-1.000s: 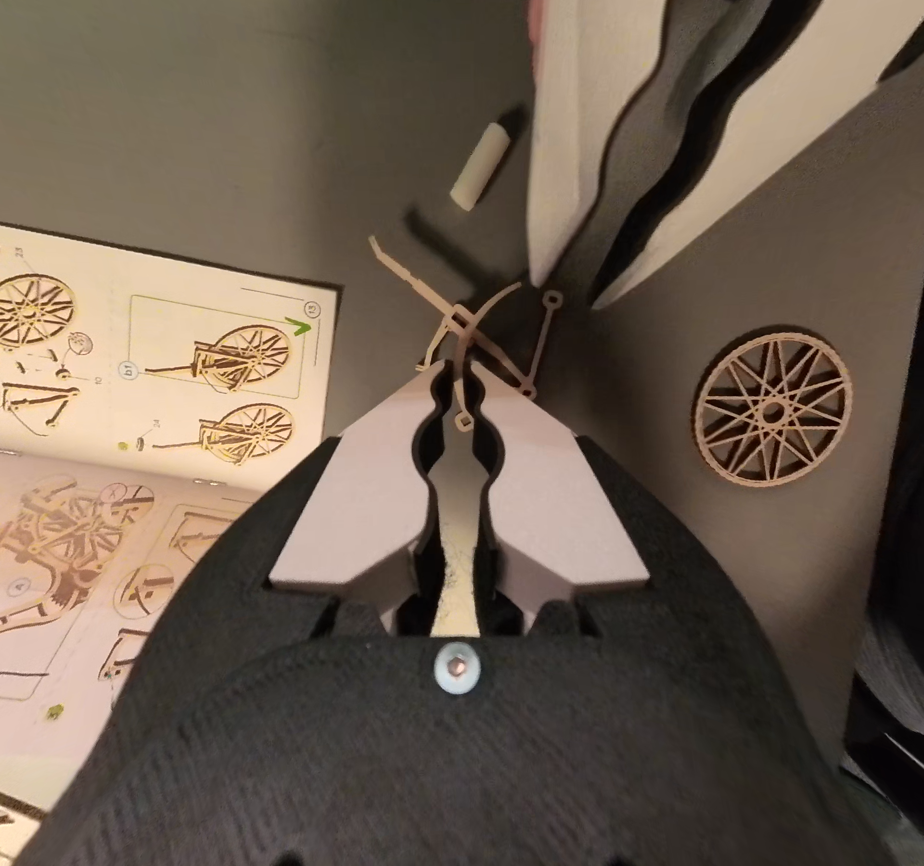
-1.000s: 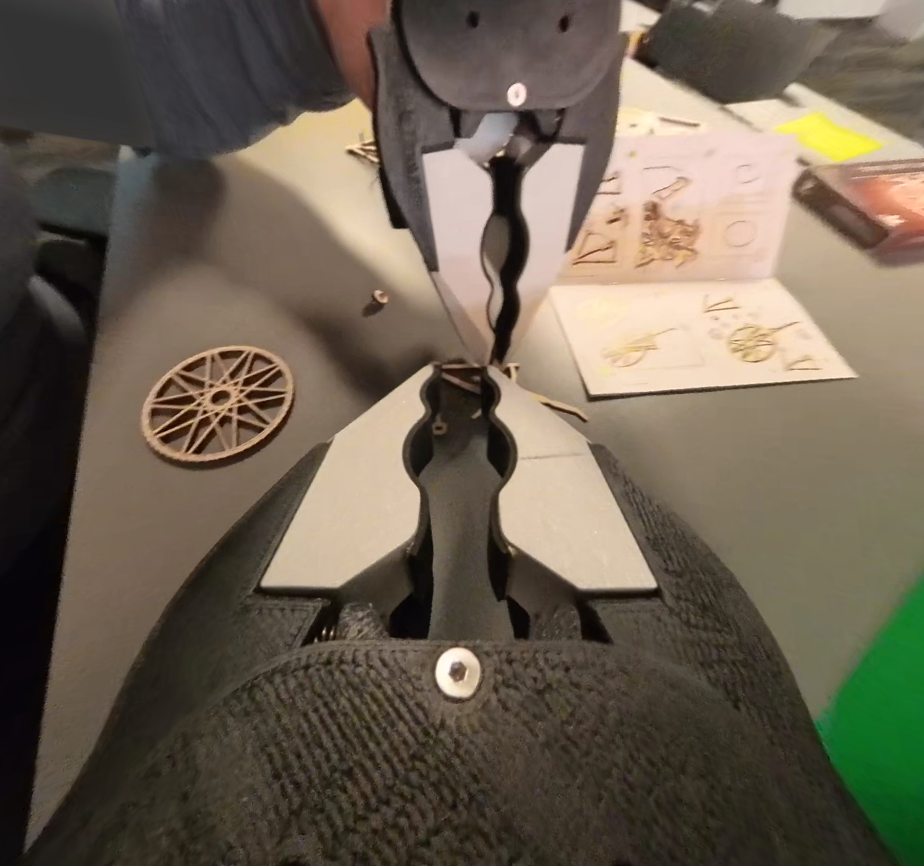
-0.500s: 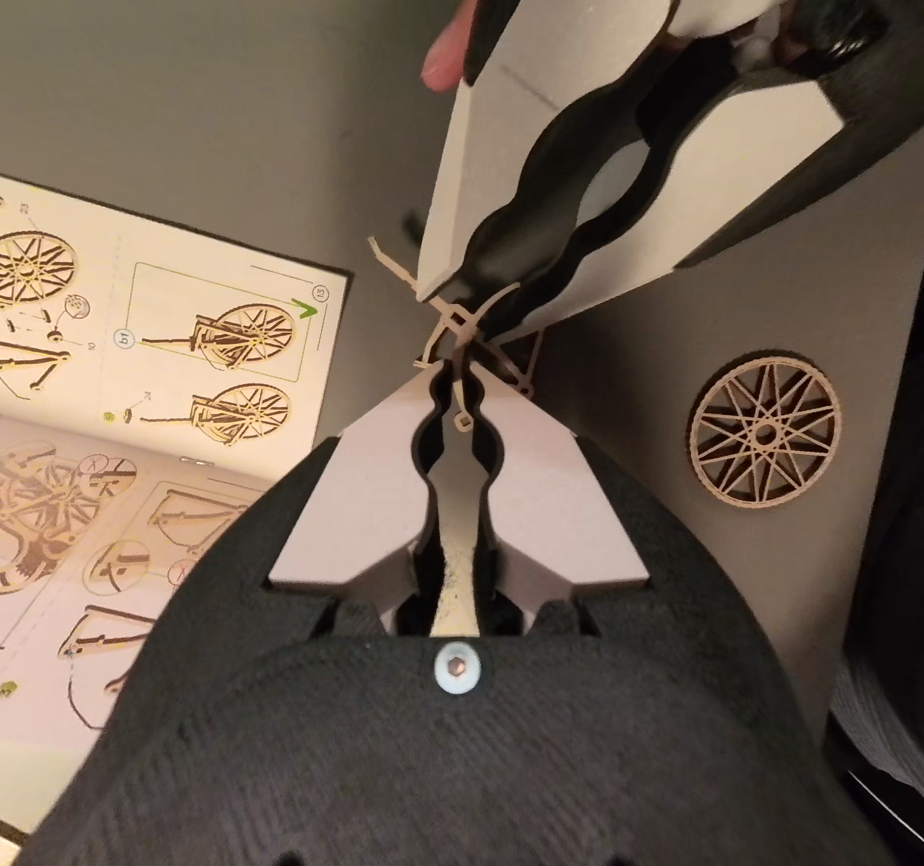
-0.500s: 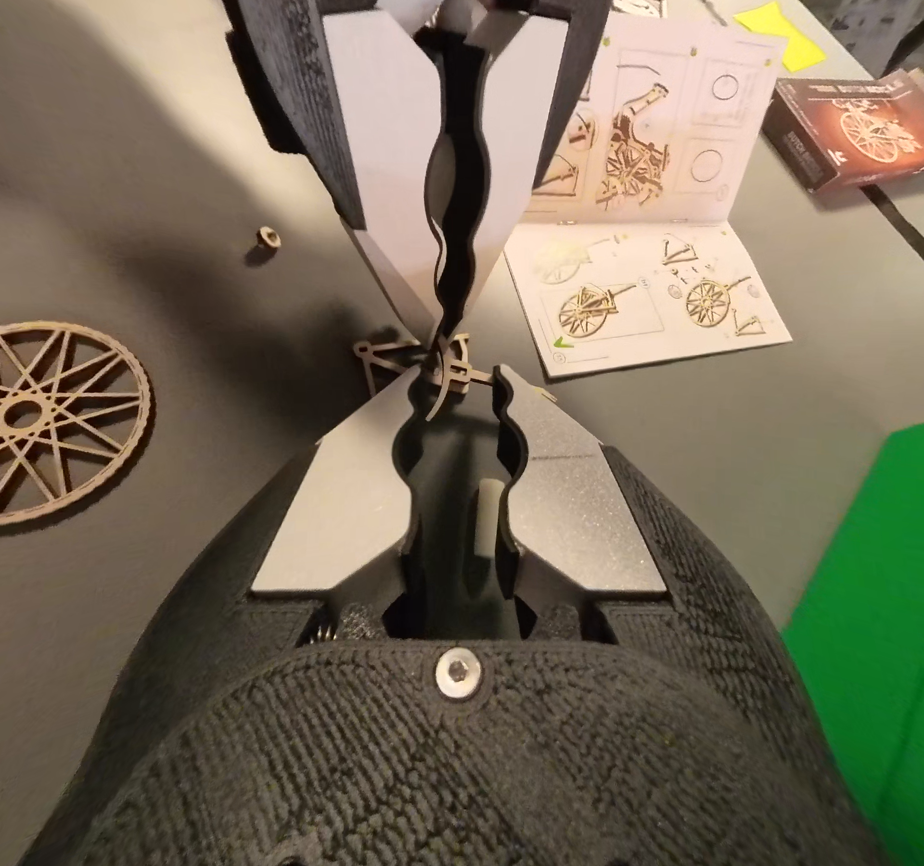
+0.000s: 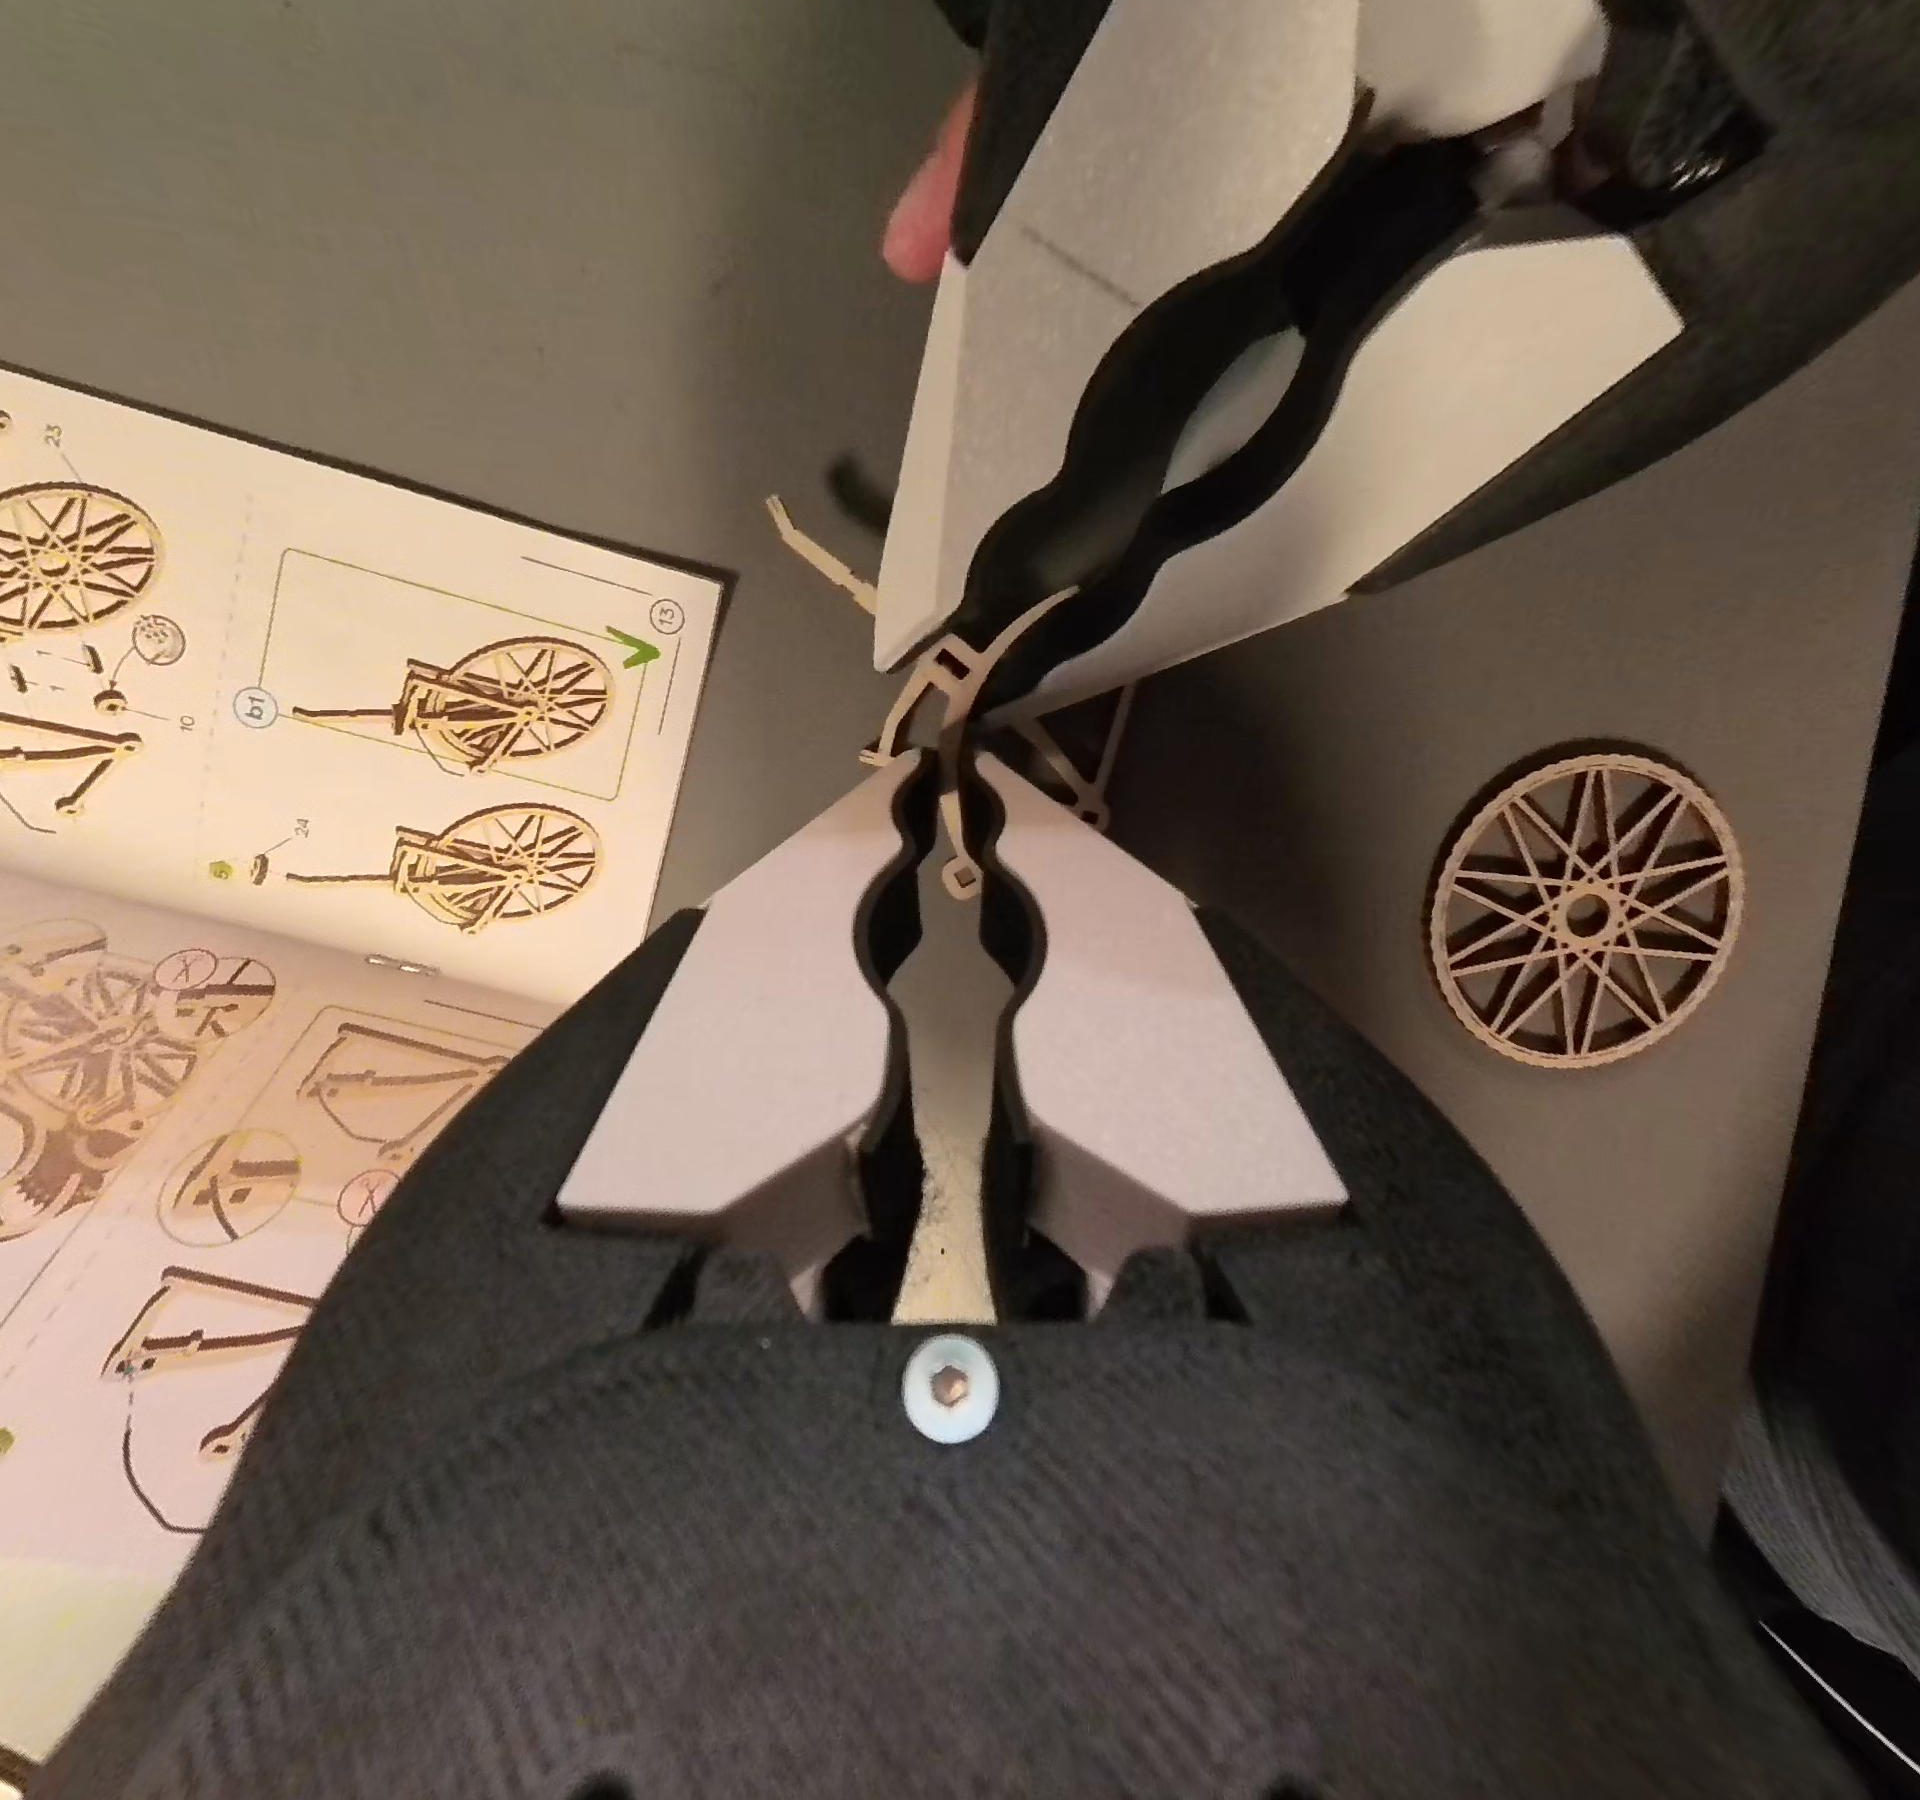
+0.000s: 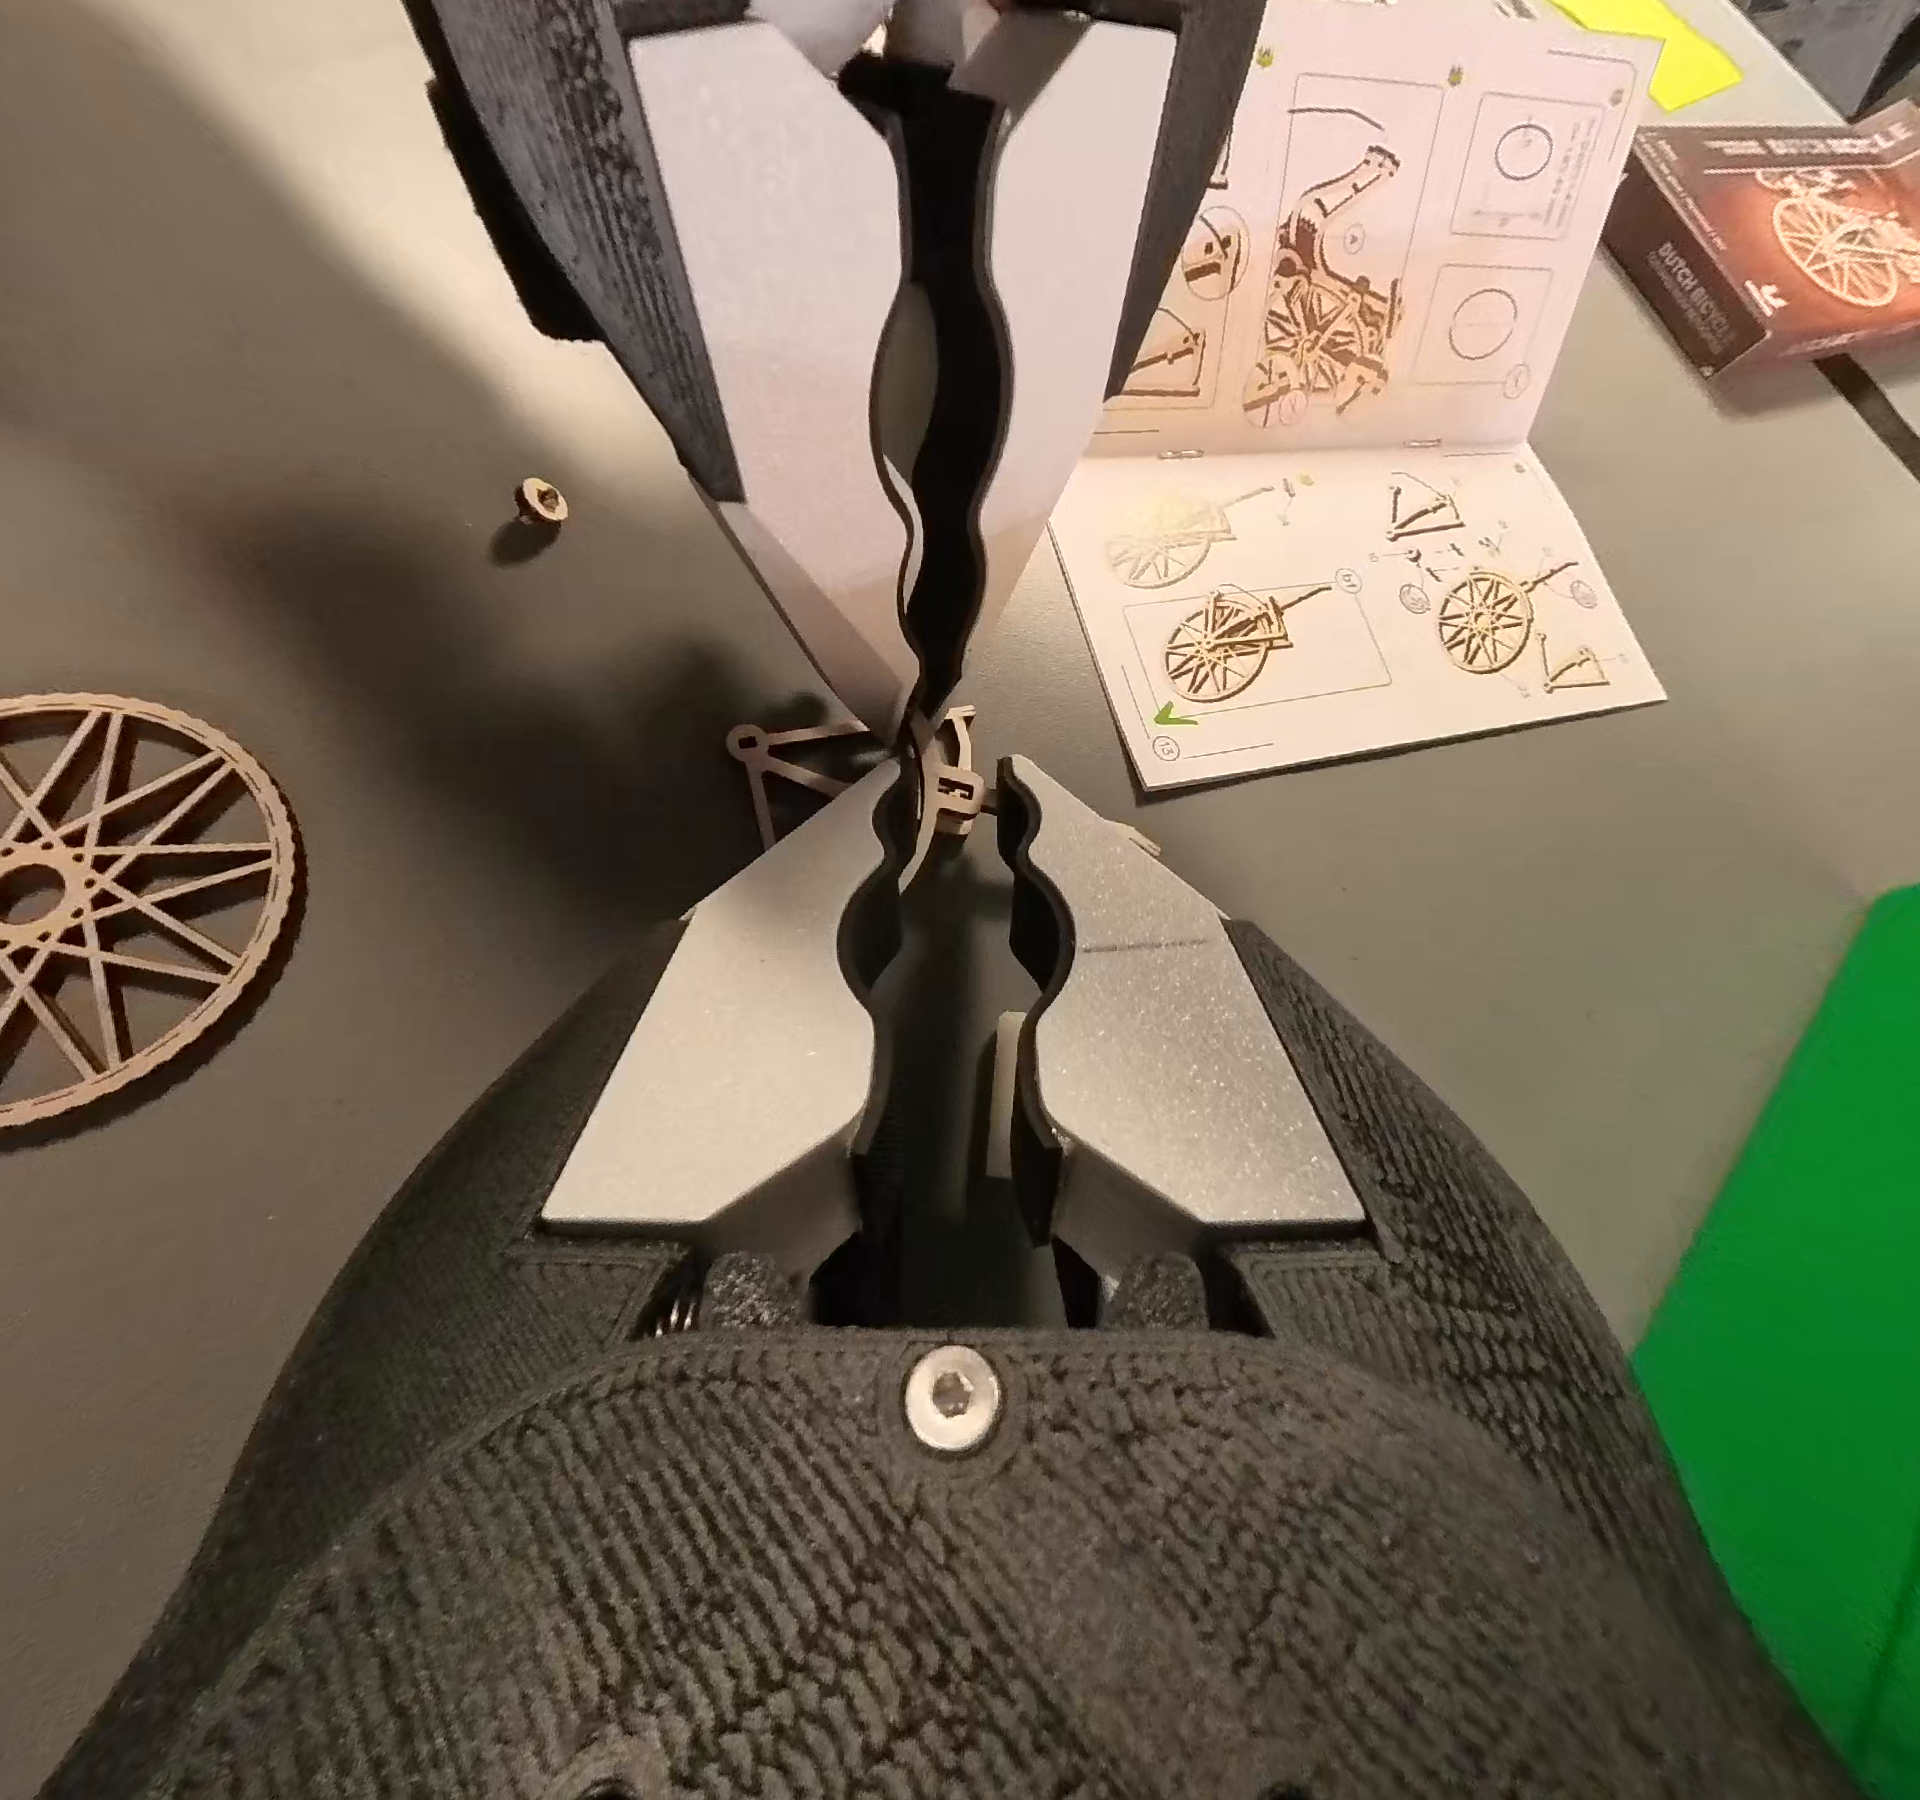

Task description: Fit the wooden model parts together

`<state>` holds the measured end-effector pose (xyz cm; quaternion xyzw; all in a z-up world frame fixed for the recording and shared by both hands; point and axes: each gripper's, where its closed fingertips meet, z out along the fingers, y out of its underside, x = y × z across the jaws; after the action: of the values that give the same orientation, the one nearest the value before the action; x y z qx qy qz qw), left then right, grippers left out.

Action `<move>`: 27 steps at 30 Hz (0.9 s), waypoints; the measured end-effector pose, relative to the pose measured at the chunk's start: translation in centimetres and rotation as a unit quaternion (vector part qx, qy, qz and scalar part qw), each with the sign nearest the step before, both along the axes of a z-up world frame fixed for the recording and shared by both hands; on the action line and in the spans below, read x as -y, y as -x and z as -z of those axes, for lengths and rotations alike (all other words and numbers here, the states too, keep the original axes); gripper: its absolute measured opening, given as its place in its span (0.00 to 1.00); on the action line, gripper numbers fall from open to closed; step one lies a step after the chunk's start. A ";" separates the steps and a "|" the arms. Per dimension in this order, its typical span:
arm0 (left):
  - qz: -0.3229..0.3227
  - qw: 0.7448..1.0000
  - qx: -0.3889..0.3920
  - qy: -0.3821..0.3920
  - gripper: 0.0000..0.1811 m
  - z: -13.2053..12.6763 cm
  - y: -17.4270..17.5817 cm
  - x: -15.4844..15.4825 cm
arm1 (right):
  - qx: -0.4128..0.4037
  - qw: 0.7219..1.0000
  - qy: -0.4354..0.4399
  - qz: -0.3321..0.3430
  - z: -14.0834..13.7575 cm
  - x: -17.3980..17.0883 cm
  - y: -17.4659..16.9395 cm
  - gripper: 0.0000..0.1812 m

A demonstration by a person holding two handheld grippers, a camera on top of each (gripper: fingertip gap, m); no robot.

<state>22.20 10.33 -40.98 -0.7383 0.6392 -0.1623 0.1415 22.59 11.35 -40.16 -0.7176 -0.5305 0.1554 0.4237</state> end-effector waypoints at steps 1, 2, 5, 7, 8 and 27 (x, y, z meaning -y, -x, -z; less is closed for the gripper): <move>0.000 1.000 0.001 0.000 0.01 0.0 0.0 0.0 | 0.001 1.000 0.002 0.000 0.1 0.0 0.0 0.07; 0.000 1.000 0.003 0.001 0.01 0.0 -0.1 0.1 | 0.003 1.000 0.005 0.001 0.2 0.0 0.0 0.07; 0.001 1.000 0.004 0.001 0.01 0.0 -0.2 0.1 | 0.004 1.000 0.004 0.002 0.2 0.0 -0.1 0.07; 0.001 1.000 0.004 0.000 0.01 0.0 -0.2 0.1 | 0.006 1.000 0.000 0.002 0.2 0.0 -0.1 0.07; 0.002 1.000 0.004 -0.002 0.01 0.0 -0.2 0.1 | 0.007 1.000 -0.003 0.002 0.2 0.1 -0.1 0.07; -0.087 0.965 0.215 -0.120 0.01 -3.5 0.5 -1.7 | -0.090 0.938 -0.317 0.106 -7.8 -2.5 -4.2 0.07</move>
<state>21.74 12.02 -37.49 -0.7163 0.5422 -0.2264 0.3763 26.80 13.90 -32.37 -0.5810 -0.4327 -0.0028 0.6894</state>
